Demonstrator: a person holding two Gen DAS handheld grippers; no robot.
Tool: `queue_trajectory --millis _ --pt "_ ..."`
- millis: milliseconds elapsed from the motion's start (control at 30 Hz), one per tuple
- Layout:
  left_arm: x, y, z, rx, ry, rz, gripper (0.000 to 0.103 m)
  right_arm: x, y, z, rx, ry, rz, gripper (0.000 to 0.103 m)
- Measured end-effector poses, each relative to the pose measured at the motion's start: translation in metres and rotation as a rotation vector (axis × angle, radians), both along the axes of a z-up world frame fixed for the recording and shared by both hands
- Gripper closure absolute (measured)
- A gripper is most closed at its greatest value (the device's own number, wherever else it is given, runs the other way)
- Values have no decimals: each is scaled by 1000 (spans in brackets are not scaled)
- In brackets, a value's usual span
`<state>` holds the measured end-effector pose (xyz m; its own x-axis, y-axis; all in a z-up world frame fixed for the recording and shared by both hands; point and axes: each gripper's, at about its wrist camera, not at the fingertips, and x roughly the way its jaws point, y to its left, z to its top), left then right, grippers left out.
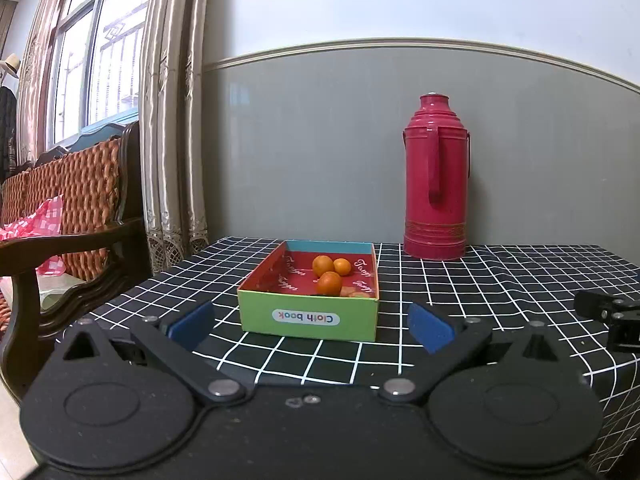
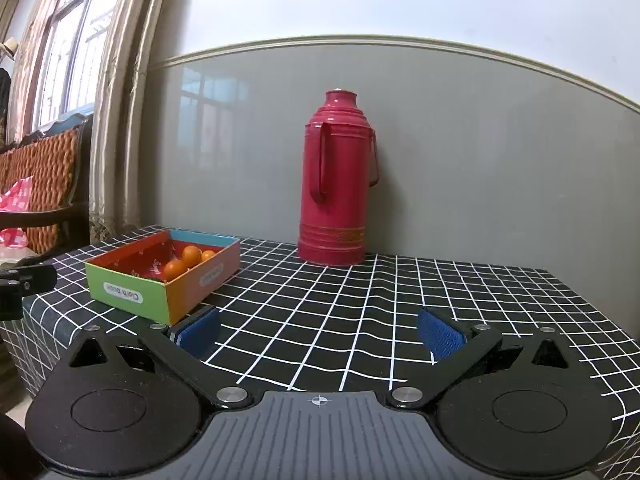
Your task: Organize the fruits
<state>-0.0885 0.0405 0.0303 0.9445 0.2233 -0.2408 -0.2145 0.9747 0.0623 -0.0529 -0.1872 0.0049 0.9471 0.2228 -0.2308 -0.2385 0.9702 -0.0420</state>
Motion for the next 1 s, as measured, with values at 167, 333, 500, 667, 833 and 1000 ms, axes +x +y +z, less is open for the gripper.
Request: queue_trajectory --millis 167,333,500,667,833,1000 --pt "0 0 0 -1 -2 1 6 0 0 0 1 1 0 0" --pt "0 -1 0 -1 -1 -2 6 -1 0 0 2 1 0 0" --pt "0 -1 0 -1 -2 -1 6 -1 1 0 1 0 0 0" --pt "1 -1 0 -2 -5 -3 6 -1 1 0 1 0 0 0" --pt "0 -1 0 -5 -7 -2 6 -1 1 0 1 1 -1 0" --pt "-1 -1 0 -6 -9 -3 6 -2 2 -1 -2 2 2 0"
